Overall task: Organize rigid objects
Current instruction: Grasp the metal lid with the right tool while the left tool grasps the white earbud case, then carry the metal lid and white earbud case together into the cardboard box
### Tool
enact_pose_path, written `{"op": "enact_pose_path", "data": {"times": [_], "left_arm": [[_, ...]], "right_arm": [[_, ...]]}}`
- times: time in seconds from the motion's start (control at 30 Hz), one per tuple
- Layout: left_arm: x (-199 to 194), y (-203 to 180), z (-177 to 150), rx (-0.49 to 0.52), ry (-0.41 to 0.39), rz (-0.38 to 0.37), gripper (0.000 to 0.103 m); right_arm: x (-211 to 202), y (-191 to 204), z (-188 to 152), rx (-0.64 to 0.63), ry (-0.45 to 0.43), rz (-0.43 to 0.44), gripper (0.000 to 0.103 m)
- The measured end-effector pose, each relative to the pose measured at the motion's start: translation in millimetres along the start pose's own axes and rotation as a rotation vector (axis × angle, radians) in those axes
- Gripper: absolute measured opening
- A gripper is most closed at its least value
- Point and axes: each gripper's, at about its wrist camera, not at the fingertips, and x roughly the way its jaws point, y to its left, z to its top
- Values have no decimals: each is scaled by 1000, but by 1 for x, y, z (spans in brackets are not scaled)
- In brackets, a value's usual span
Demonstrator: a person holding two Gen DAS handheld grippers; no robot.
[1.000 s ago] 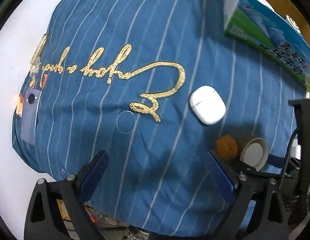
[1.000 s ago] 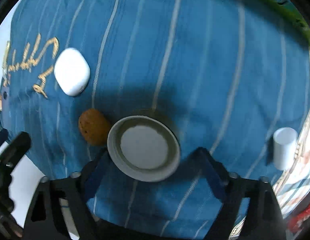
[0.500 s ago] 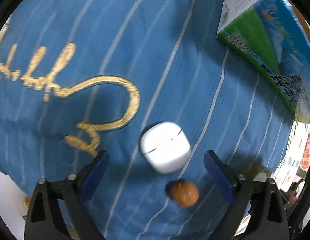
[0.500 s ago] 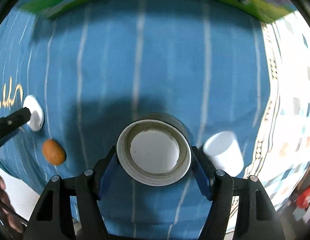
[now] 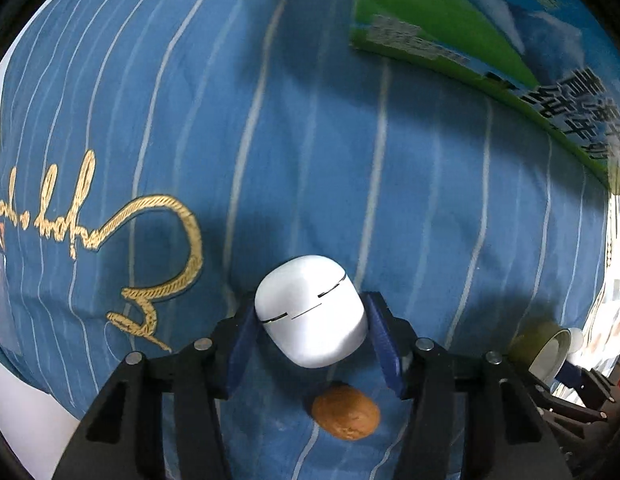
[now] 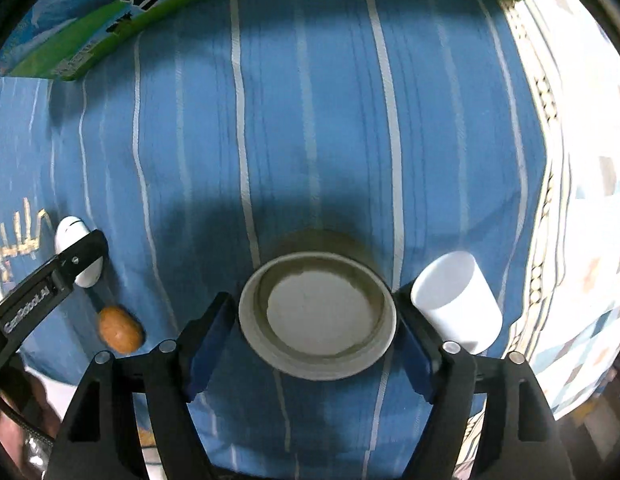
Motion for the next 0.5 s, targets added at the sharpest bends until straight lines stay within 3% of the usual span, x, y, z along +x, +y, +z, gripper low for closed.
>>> {"op": "enact_pose_path", "data": {"times": [0.03,0.17,0.3,0.5], "left_arm": [[-1,-4,-1,11,-7,10,51],[-6,-28,-12,38,-20,18,51],[-23,-48,-40,62,-45,6,51],[-72,-73,-63,104,-131,-40,51]], "right_arm": [[0,5,-4,-12,-18,-39,70],[0,31,-21,-96,-56,-123,68],[-2,35,-29,-125,-55,-129,68],[-48,23,-42,-151,-126,-113,68]]}}
